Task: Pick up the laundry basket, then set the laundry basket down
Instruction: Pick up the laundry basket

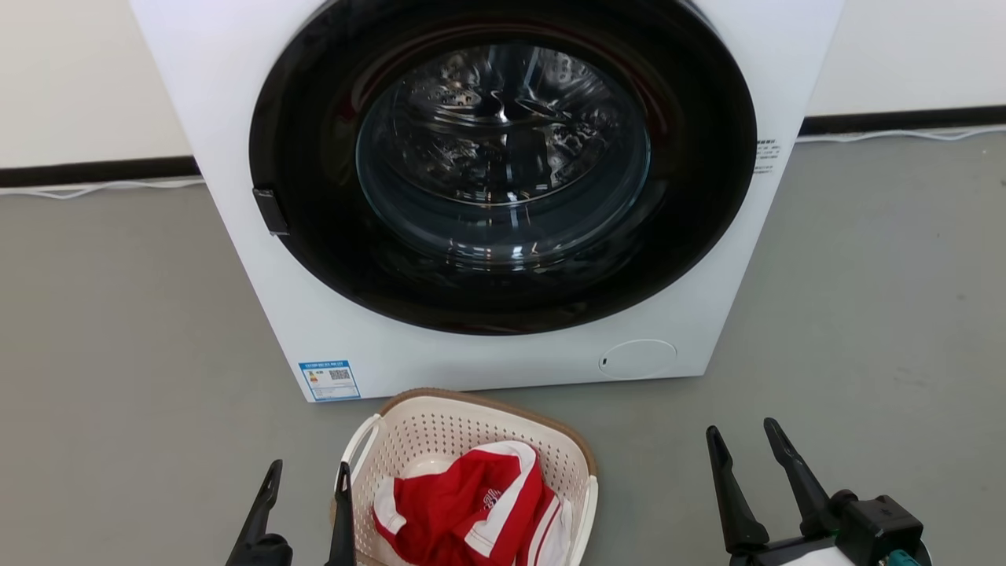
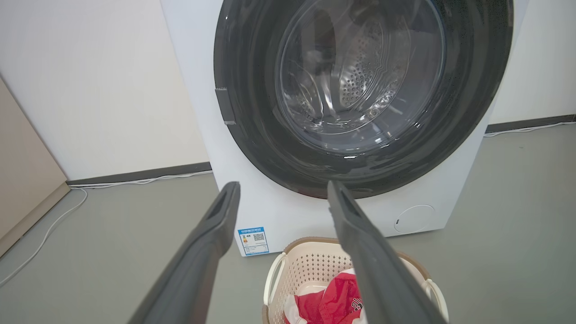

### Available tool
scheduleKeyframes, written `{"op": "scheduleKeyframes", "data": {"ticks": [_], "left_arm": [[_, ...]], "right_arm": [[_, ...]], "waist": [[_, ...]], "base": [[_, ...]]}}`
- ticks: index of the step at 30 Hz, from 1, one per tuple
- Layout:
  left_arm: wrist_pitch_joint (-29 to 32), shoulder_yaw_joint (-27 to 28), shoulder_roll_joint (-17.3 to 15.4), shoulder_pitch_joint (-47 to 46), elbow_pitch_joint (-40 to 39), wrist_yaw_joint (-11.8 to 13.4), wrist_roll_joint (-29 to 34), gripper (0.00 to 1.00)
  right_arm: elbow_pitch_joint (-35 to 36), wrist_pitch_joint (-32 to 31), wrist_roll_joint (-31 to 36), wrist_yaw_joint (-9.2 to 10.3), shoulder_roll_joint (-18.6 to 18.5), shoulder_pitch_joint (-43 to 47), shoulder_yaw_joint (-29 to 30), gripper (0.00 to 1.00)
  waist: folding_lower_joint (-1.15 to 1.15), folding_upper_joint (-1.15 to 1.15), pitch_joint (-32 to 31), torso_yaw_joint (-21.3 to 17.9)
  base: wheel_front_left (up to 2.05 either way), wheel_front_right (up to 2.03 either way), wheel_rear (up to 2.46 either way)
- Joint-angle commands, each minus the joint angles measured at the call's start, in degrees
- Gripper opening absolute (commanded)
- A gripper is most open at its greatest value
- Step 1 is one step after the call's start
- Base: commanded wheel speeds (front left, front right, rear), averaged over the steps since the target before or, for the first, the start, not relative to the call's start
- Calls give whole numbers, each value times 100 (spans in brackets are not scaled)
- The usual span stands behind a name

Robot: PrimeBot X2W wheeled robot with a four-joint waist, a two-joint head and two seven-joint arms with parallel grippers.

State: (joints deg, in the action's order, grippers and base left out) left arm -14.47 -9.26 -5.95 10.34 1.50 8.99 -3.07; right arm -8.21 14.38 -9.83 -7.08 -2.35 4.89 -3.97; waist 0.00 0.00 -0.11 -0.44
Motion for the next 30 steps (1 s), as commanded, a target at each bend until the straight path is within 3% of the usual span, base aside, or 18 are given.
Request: {"op": "scheduleKeyframes", "data": {"ticks": [1, 8, 19, 30], "left_arm": [[-52, 210, 10, -203, -103, -46, -43, 100], [-52, 275, 67, -444, 32, -131, -64, 100], [-52, 446, 165, -1436, 518, -243, -67, 100], [-52, 629, 138, -2767, 1592, -511, 12, 100]], "right_arm": [[105, 62, -26, -41, -53, -159, -130, 100], [77, 62, -42, -41, -53, -370, -88, 100], [26, 62, -44, -41, -53, -1204, 182, 100], [151, 62, -41, -41, -53, -2105, 195, 100]], "waist": [[0, 0, 63, -14], [0, 0, 495, -41], [0, 0, 1806, 1], [0, 0, 3106, -64]], "base": [[0, 0, 0], [0, 0, 0], [0, 0, 0], [0, 0, 0]]}}
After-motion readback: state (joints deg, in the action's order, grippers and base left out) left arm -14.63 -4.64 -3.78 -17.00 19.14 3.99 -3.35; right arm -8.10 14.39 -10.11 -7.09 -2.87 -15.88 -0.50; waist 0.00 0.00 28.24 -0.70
